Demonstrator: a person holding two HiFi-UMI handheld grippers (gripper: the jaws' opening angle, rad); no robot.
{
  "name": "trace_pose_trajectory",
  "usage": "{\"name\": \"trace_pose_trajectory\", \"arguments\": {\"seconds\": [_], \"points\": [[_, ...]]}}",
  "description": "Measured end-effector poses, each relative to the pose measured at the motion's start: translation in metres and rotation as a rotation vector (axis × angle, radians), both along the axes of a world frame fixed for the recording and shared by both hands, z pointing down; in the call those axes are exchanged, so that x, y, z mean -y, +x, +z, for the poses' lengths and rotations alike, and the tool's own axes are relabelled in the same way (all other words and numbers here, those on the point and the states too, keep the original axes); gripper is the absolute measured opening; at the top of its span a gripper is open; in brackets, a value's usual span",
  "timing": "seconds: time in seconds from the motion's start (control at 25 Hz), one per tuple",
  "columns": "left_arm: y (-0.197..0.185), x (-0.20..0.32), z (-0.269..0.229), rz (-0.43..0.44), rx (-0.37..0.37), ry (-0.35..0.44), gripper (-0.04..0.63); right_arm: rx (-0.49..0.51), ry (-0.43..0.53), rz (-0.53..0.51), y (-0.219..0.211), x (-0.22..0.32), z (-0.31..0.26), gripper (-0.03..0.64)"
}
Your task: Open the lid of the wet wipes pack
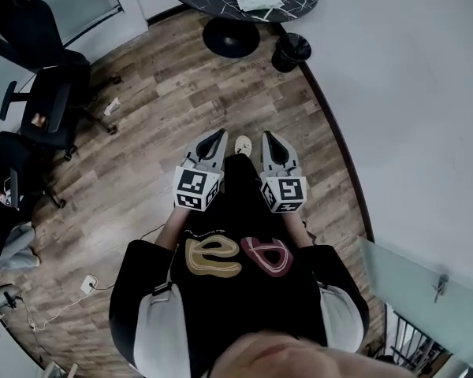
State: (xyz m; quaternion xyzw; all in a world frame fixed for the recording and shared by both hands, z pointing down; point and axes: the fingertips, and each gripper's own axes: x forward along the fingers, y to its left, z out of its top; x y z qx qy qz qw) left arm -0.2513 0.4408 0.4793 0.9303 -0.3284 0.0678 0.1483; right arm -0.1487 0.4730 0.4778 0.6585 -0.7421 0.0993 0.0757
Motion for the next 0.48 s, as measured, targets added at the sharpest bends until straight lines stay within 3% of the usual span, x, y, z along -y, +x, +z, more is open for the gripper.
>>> {"name": "trace_pose_trajectory", "arguments": {"seconds": [0.48], "points": [[0.064, 0.075, -0.003, -0.028, 0.035, 0.007, 0.018, -0.003, -0.006, -0.051, 0.065, 0.091, 0.001, 0.011]]}}
